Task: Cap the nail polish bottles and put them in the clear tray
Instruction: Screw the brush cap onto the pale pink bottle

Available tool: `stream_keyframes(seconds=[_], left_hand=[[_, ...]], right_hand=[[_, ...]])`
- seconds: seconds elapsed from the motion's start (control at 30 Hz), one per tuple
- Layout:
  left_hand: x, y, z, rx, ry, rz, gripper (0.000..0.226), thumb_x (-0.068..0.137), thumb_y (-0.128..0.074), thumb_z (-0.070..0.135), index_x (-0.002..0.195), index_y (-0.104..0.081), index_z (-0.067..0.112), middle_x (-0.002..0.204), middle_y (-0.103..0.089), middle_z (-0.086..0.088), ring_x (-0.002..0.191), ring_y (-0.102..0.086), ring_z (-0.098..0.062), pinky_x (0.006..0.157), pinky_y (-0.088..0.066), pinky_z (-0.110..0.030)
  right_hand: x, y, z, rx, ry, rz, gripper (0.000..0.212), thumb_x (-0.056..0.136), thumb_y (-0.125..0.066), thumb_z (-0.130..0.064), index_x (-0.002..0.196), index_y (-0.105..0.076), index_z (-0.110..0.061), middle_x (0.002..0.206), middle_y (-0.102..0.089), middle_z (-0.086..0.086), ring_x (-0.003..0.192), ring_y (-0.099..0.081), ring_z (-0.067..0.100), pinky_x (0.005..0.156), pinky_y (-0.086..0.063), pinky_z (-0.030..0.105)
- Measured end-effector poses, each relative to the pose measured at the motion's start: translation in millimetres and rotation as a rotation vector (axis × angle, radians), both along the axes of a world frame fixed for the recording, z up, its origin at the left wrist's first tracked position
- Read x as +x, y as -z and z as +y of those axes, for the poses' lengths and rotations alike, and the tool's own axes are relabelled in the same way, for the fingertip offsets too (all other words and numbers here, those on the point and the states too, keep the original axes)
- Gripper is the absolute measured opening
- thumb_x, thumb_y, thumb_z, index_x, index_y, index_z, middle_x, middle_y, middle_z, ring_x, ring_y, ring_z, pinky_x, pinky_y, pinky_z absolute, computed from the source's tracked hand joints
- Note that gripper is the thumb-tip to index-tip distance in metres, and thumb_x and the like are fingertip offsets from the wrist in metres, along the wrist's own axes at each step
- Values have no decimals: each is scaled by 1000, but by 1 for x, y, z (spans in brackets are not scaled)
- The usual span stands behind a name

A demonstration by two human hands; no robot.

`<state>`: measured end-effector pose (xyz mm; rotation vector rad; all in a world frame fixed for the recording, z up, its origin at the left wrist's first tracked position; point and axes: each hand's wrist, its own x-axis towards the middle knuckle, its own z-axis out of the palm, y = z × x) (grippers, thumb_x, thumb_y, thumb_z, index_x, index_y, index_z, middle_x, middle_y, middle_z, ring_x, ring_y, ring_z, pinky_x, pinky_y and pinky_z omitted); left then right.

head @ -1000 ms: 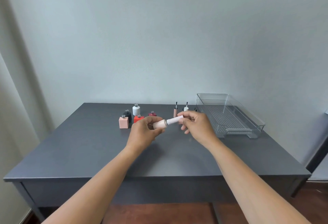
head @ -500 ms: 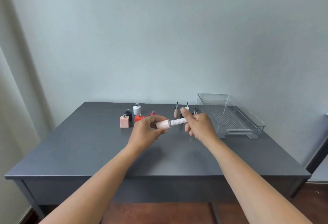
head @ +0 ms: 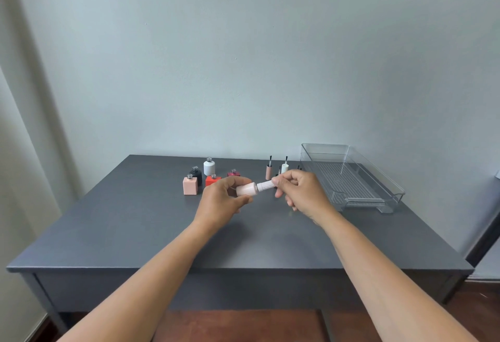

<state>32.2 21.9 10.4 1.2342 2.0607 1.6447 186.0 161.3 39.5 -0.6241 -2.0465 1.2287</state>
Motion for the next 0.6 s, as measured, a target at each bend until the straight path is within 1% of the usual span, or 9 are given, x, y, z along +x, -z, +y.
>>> stream_keyframes(seconds=[0.07,0.17,0.27,0.33,0.4,0.47,0.53,0.57,0.6], left_hand=[[1,0,-1,3,5,1,33,78,-82,11,104,-75,30,87,-74,3,66,-64,-7,66,-63,-33],[3,0,-1,8,19,8,33,77,-82,11,102,-75,32,88,-74,3,70,-66,-11,66,-63,-35],[3,1,-2,7,24,14,34,77,-83,11,99,-73,36,88,-74,4,67,-64,-5,65,-63,-34],[3,2,-2,-1,22,5,34,77,-82,10,98,-74,36,87,-74,3,65,-62,-3,65,-63,-35],[2,3,-2,-9,12,-1,34,77,-82,10,98,-74,36,86,-74,2,64,-63,-3,65,-63,-36],[1,3,-3,-14,0,1,34,77,-82,11,96,-73,37,85,-74,4,64,-63,-2,65,-63,-36],[0,4,-3,-18,-3,5,33,78,-82,11,97,-73,37,86,-74,5,65,-63,-2,66,-63,-35],[0,4,-3,-19,-4,8,33,78,-82,11,99,-74,35,87,-74,5,66,-64,-3,66,-63,-36],[0,4,-3,-20,-4,11,32,78,-82,11,101,-74,33,88,-74,4,67,-64,-5,67,-63,-36]], right_hand=[[-1,0,0,13,39,-31,34,87,-64,-46,74,-68,-15,56,-68,0,37,-45,8,37,-35,20],[-2,0,-1,81,138,-116,62,82,-54,-69,57,-65,-13,46,-63,4,31,-45,9,35,-33,18],[-2,-3,-3,64,157,-156,73,79,-46,-78,53,-65,-13,44,-63,6,28,-44,12,33,-33,16],[-2,-5,-6,47,84,-180,71,80,-42,-80,65,-68,-16,51,-68,4,31,-46,13,35,-35,17],[-1,-5,-8,28,2,-166,57,79,-52,-74,91,-69,-21,63,-72,3,36,-47,13,37,-35,18],[0,-3,-8,28,-44,-138,37,81,-69,-50,108,-61,-26,76,-73,4,38,-47,11,38,-36,18],[0,-1,-8,39,-55,-120,28,84,-71,-23,109,-58,-21,82,-72,6,38,-46,10,41,-37,19],[0,0,-8,36,-55,-111,21,86,-69,-15,105,-59,-19,82,-73,6,38,-45,10,42,-37,19],[0,1,-8,28,-57,-99,14,87,-67,-13,100,-62,-17,80,-74,5,37,-44,10,41,-36,19]])
